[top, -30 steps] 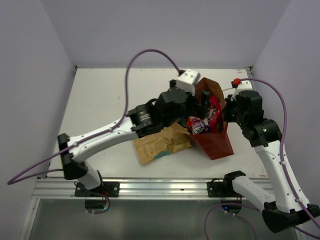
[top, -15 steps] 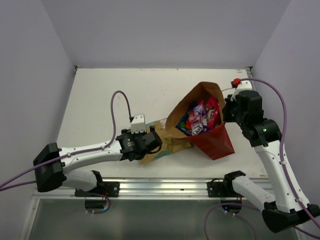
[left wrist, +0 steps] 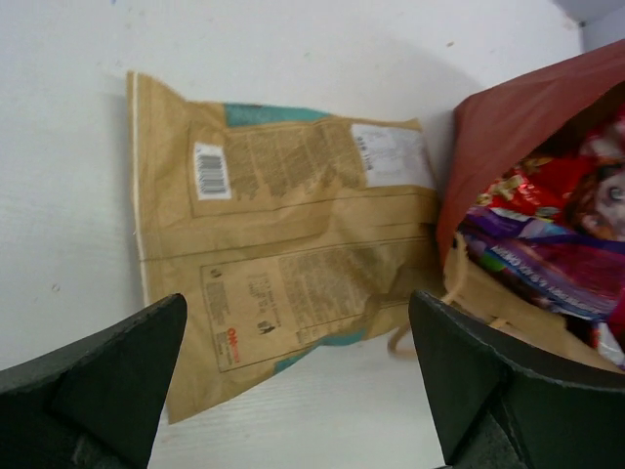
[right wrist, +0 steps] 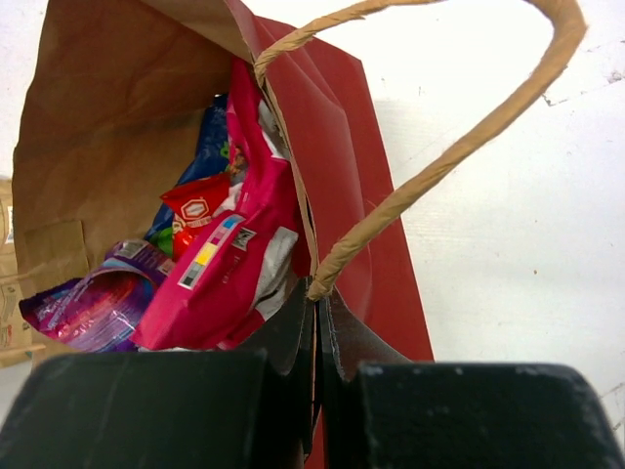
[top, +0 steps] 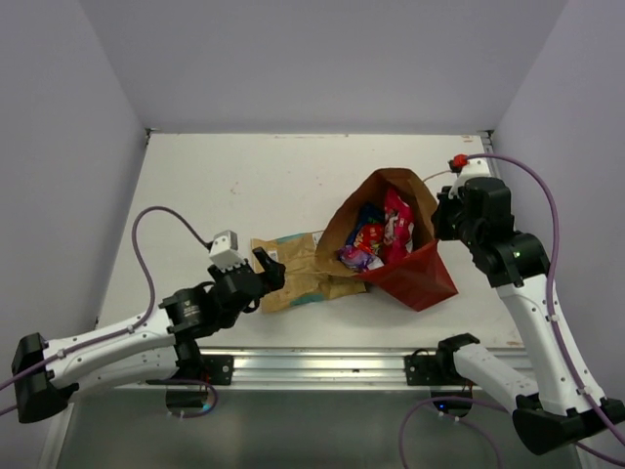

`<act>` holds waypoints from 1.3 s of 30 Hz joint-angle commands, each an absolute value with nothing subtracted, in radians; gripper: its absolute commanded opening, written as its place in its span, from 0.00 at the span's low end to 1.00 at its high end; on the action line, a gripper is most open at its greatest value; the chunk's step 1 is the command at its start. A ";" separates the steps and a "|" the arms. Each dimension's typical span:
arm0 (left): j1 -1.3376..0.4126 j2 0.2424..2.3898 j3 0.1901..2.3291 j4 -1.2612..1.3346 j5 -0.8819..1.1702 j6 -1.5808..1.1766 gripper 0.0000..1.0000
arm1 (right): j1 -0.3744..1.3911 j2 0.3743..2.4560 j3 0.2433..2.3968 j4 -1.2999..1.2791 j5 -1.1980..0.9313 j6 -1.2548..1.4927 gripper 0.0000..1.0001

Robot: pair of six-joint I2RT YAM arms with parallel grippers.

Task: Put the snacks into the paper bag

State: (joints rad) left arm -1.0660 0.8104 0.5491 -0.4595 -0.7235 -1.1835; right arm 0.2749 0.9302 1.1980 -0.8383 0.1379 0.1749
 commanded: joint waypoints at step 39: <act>-0.560 1.269 0.086 0.888 -0.022 -1.083 1.00 | 0.268 0.942 1.206 -0.818 0.156 0.160 0.00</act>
State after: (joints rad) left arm -0.5636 1.2392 0.0967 0.7448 -0.1005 -1.0473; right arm 0.2745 0.9344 1.1980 -0.8314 0.1390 0.1741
